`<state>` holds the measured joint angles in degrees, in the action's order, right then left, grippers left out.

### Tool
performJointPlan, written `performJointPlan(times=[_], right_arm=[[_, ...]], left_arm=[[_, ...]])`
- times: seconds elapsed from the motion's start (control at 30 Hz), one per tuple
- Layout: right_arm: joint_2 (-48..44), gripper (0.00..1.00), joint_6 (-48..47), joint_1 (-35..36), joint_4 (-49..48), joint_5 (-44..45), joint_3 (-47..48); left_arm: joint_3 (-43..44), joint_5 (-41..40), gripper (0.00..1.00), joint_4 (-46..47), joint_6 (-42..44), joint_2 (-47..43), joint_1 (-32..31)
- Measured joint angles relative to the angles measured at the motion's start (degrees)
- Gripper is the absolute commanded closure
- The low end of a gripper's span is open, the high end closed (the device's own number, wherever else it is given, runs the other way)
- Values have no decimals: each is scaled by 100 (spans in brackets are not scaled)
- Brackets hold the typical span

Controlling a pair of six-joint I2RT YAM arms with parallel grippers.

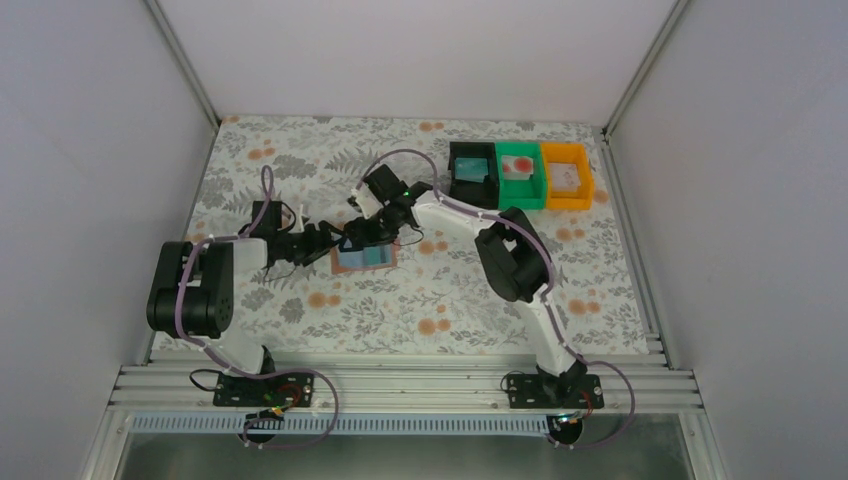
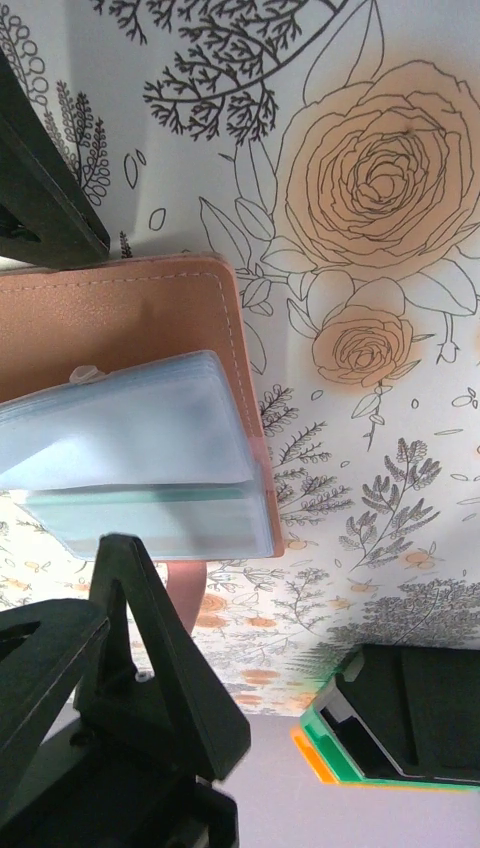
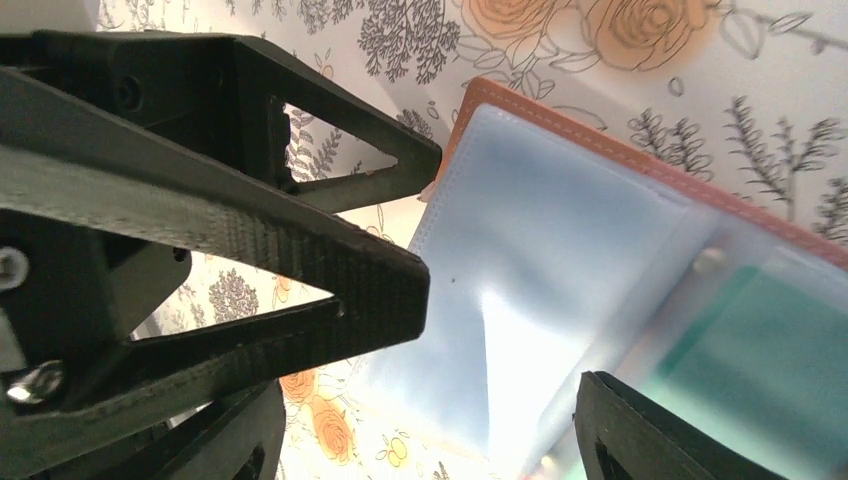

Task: Take the credit cards out of the card holder

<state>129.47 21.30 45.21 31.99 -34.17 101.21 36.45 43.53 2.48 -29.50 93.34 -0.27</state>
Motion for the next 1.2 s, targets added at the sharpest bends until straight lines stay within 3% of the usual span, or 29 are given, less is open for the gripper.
performJointPlan(times=[0.37, 0.57, 0.8, 1.0, 1.2], right_arm=[[-610, 23, -282, -52, 457, 918, 109], [-1091, 21, -293, -330, 442, 1235, -688], [-807, 24, -365, -601, 525, 1526, -960], [-551, 37, -446, -597, 505, 1539, -949], [-551, 59, -463, -597, 472, 1458, -1023]], left_arm=[[4, 57, 17, -42, 42, 7, -74], [4, 66, 16, -42, 46, 7, -76], [2, 66, 16, -39, 46, 7, -76], [0, 68, 19, -39, 46, 7, -76], [-94, 111, 33, 31, 11, 17, -125]])
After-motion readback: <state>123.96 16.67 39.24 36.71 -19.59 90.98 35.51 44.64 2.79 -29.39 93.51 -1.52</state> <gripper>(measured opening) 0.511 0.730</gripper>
